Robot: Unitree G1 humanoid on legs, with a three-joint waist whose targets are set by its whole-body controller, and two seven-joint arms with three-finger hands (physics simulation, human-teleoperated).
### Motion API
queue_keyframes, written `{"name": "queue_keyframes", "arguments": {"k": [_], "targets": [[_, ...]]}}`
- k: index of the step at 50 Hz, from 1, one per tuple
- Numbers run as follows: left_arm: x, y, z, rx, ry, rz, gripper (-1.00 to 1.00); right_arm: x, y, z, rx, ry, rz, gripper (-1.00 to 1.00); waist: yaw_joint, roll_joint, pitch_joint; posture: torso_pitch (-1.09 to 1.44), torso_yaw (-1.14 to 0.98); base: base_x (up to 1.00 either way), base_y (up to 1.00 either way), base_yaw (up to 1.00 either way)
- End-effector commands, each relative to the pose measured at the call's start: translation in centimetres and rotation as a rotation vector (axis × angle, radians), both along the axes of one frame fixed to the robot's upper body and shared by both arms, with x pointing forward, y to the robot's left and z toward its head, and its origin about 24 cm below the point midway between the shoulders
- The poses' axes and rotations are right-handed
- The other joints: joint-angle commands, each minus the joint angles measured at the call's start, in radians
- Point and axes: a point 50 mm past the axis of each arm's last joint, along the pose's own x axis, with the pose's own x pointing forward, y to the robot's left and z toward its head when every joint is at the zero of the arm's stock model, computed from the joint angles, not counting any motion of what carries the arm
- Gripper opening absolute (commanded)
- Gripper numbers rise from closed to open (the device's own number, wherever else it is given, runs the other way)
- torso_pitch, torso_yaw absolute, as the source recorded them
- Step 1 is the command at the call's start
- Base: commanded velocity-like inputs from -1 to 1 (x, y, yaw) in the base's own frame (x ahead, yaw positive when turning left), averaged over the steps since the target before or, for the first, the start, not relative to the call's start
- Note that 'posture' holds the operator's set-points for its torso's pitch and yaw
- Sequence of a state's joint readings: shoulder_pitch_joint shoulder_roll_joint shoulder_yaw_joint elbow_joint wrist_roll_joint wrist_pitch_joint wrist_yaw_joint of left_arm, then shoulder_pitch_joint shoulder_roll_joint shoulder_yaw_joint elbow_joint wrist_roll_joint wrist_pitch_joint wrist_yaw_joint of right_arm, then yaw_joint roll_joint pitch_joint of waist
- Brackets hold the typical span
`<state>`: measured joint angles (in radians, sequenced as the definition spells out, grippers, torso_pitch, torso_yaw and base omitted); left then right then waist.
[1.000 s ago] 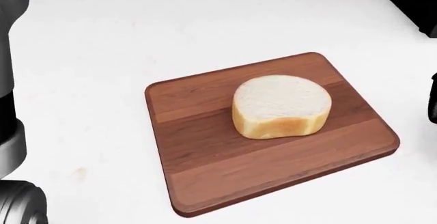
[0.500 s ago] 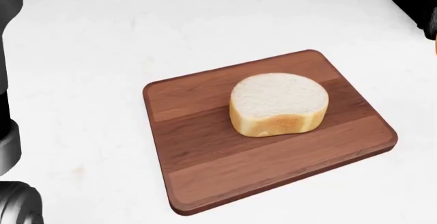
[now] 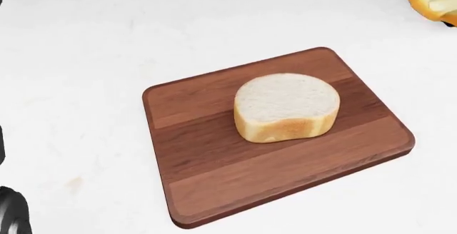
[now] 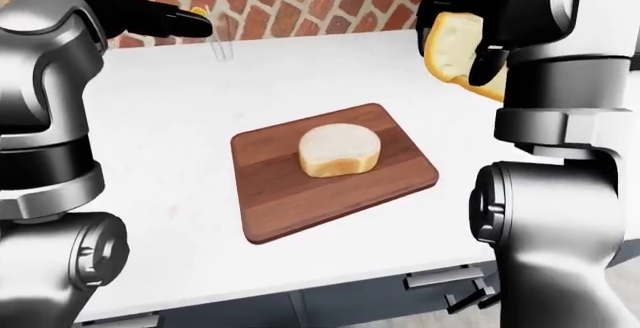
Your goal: Pick up the wedge of cheese and place it on the slice of bread to prepare a simple cheese on bread dish.
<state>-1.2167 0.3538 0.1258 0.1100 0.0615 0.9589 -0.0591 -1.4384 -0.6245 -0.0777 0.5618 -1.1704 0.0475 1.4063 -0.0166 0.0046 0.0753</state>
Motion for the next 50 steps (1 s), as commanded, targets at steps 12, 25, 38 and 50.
{"name": "queue_keyframes", "arguments": {"k": [12, 25, 38, 50], "targets": [[-0.7, 1.0, 2.3, -0.005, -0.103, 0.016, 1.00, -0.5, 4.5, 5.1, -0.050, -0.123, 0.113, -1.00, -0.007, 0.008, -0.030, 0.00, 0.00, 0.00, 0.00, 0.00], [-0.9, 0.7, 2.5, -0.004, -0.105, 0.013, 1.00, 0.0, 8.1, 5.0, -0.093, -0.124, 0.207, -1.00, -0.011, 0.014, -0.027, 0.00, 0.00, 0.00, 0.00, 0.00], [-0.7, 0.8, 2.1, -0.004, -0.099, 0.013, 1.00, 0.2, 11.4, 4.1, -0.111, -0.117, 0.307, -1.00, -0.013, 0.019, -0.029, 0.00, 0.00, 0.00, 0.00, 0.00], [-0.6, 1.0, 2.0, -0.005, -0.098, 0.018, 1.00, 0.2, 14.3, 2.9, -0.130, -0.102, 0.396, -1.00, -0.016, 0.024, -0.030, 0.00, 0.00, 0.00, 0.00, 0.00]]}}
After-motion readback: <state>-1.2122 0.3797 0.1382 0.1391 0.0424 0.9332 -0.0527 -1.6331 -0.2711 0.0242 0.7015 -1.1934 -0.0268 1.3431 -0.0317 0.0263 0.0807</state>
